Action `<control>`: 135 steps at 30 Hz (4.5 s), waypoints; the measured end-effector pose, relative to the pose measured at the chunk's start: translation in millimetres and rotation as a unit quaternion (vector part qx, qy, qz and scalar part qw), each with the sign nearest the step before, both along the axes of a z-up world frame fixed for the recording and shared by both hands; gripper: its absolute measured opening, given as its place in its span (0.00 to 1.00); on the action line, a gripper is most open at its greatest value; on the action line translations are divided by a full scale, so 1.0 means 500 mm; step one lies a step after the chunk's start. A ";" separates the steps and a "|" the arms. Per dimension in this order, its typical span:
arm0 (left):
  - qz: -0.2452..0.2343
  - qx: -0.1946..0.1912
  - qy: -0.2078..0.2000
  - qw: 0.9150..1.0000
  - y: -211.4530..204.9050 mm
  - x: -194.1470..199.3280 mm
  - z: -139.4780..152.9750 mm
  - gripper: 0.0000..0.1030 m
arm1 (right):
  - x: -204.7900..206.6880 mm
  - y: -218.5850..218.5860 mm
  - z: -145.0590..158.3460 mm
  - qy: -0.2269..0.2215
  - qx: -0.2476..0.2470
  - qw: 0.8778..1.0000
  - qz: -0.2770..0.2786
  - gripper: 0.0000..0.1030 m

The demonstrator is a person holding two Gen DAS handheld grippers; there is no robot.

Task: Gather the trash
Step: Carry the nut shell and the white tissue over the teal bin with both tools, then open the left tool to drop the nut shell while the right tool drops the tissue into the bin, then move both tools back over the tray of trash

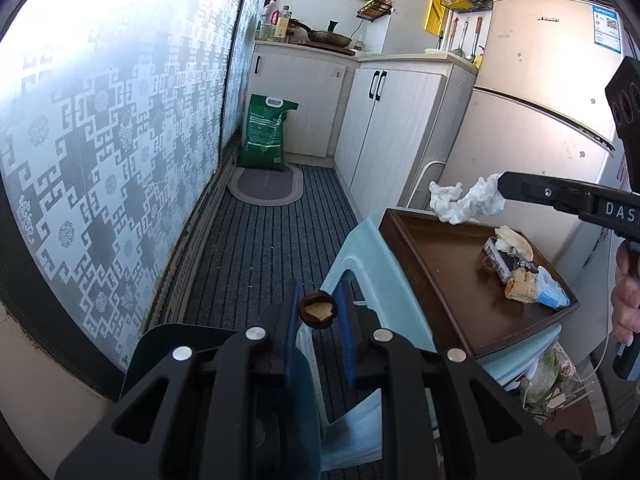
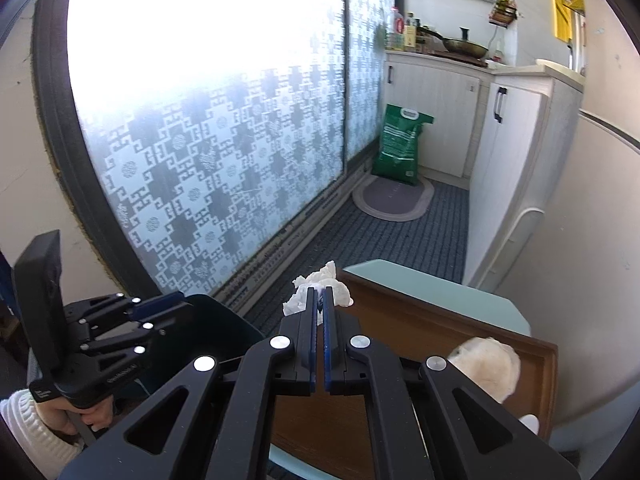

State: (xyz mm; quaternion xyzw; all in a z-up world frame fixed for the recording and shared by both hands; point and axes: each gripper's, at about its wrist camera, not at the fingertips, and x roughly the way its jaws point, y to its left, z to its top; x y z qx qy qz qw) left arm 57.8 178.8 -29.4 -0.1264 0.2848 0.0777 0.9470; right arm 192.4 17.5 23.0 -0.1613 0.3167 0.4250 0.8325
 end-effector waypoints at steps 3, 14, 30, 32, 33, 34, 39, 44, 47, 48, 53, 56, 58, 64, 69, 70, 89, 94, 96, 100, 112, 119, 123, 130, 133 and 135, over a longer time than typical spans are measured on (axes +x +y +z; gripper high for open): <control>0.007 0.003 0.015 1.000 0.016 -0.004 -0.010 0.20 | -0.020 0.023 -0.002 0.001 -0.004 1.000 0.015 0.02; 0.025 0.014 0.073 0.997 0.061 -0.010 -0.060 0.20 | -0.057 0.083 -0.024 0.023 -0.016 0.998 0.056 0.02; 0.028 0.024 0.158 0.987 0.096 -0.016 -0.133 0.20 | -0.119 0.183 -0.104 0.062 -0.066 0.990 0.112 0.02; 0.025 0.024 0.170 0.985 0.099 -0.018 -0.144 0.20 | -0.124 0.192 -0.111 0.066 -0.071 0.989 0.115 0.02; 0.024 0.025 0.177 0.984 0.101 -0.019 -0.151 0.20 | -0.127 0.199 -0.116 0.067 -0.076 0.988 0.117 0.02; 0.022 0.025 0.185 0.982 0.103 -0.019 -0.157 0.20 | -0.129 0.203 -0.120 0.068 -0.079 0.987 0.118 0.02; 0.022 0.030 0.216 0.976 0.109 -0.021 -0.188 0.20 | -0.131 0.219 -0.139 0.083 -0.089 0.985 0.119 0.02; 0.027 0.026 0.251 0.967 0.128 -0.029 -0.219 0.20 | -0.130 0.238 -0.158 0.105 -0.095 0.983 0.118 0.02; 0.027 0.019 0.269 0.962 0.140 -0.035 -0.238 0.20 | -0.132 0.250 -0.176 0.117 -0.104 0.981 0.116 0.02; 0.028 0.018 0.273 0.961 0.143 -0.035 -0.242 0.20 | -0.132 0.255 -0.185 0.121 -0.108 0.980 0.116 0.02; 0.020 0.011 0.299 0.954 0.148 -0.035 -0.270 0.20 | -0.135 0.272 -0.215 0.129 -0.129 0.977 0.115 0.02; 0.014 0.009 0.317 0.948 0.150 -0.031 -0.294 0.21 | -0.137 0.278 -0.231 0.131 -0.141 0.975 0.115 0.02; 0.015 0.011 0.322 0.947 0.153 -0.032 -0.301 0.26 | -0.135 0.280 -0.240 0.131 -0.150 0.974 0.112 0.02; 0.021 0.016 0.286 0.958 0.158 -0.040 -0.267 0.26 | -0.131 0.286 -0.275 0.132 -0.176 0.970 0.105 0.02; 0.041 0.028 0.201 0.978 0.159 -0.065 -0.191 0.23 | -0.131 0.287 -0.301 0.136 -0.194 0.966 0.106 0.02; 0.046 0.029 0.181 0.982 0.160 -0.071 -0.174 0.22 | -0.131 0.287 -0.306 0.137 -0.196 0.965 0.106 0.02; 0.093 0.029 -0.039 0.995 0.157 -0.164 0.002 0.11 | -0.150 0.293 -0.404 0.171 -0.249 0.946 0.122 0.02; 0.093 0.019 -0.060 0.994 0.149 -0.167 0.026 0.12 | -0.155 0.285 -0.428 0.179 -0.263 0.940 0.126 0.09; 0.095 0.015 -0.075 0.993 0.147 -0.174 0.039 0.12 | -0.155 0.282 -0.440 0.178 -0.272 0.937 0.125 0.33; 0.095 0.009 -0.116 0.989 0.135 -0.197 0.069 0.12 | -0.163 0.278 -0.454 0.180 -0.276 0.935 0.133 0.37; 0.102 0.000 -0.171 0.980 0.109 -0.214 0.105 0.21 | -0.183 0.270 -0.317 0.117 -0.183 0.963 0.160 0.24; 0.114 -0.005 -0.179 0.977 0.092 -0.209 0.114 0.22 | -0.169 0.234 -0.172 0.038 -0.116 0.984 0.126 0.20; 0.110 -0.002 -0.194 0.975 0.075 -0.202 0.125 0.29 | -0.140 0.189 -0.102 -0.003 -0.085 0.992 0.093 0.20; 0.085 0.013 -0.174 0.981 0.023 -0.150 0.122 0.34 | -0.073 0.083 -0.052 -0.023 -0.052 0.998 0.042 0.19; 0.065 0.023 -0.149 0.986 -0.009 -0.112 0.113 0.35 | -0.046 0.034 -0.041 -0.024 -0.043 0.999 0.023 0.19; 0.052 0.025 -0.138 0.989 -0.032 -0.092 0.108 0.35 | -0.030 0.002 -0.035 -0.021 -0.036 0.999 0.010 0.19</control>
